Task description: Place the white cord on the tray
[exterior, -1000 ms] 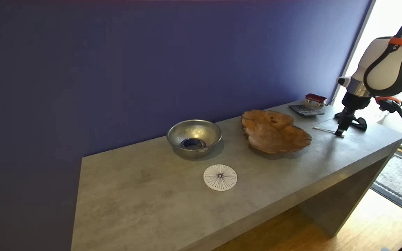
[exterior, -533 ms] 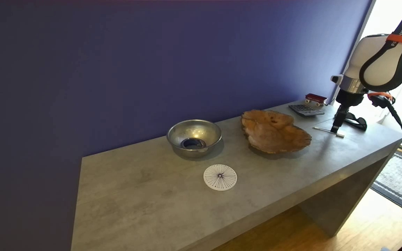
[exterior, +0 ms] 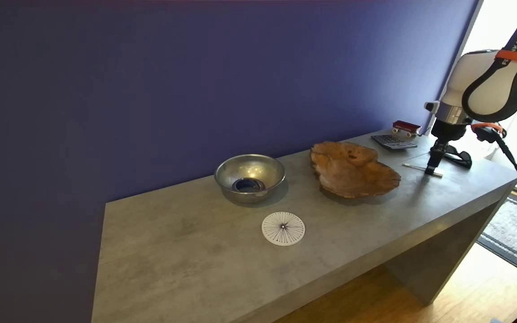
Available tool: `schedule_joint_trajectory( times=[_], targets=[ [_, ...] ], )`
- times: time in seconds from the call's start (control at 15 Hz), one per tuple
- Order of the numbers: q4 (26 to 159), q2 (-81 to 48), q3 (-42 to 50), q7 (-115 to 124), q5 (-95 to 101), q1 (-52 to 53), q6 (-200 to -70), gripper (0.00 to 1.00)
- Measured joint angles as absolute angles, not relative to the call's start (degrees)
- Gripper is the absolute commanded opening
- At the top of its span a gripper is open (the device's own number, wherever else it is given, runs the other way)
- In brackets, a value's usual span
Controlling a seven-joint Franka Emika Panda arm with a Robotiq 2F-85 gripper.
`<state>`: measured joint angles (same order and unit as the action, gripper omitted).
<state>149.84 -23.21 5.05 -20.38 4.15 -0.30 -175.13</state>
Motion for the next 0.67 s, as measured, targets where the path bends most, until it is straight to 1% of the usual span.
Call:
schedule_joint_trajectory(
  times=[0.27, 0.4, 0.47, 0.67],
  targets=[
    [149.0, -23.3, 4.7, -19.4, 4.5, -0.6, -174.6, 0.16],
    [148.9, -23.4, 4.7, -18.8, 4.8, -0.6, -174.4, 0.03],
    [148.9, -23.4, 4.8, -18.5, 5.0, -0.5, -174.0, 0.00],
    [148.8, -23.5, 4.9, -17.3, 5.8, -0.2, -173.1, 0.00]
  ],
)
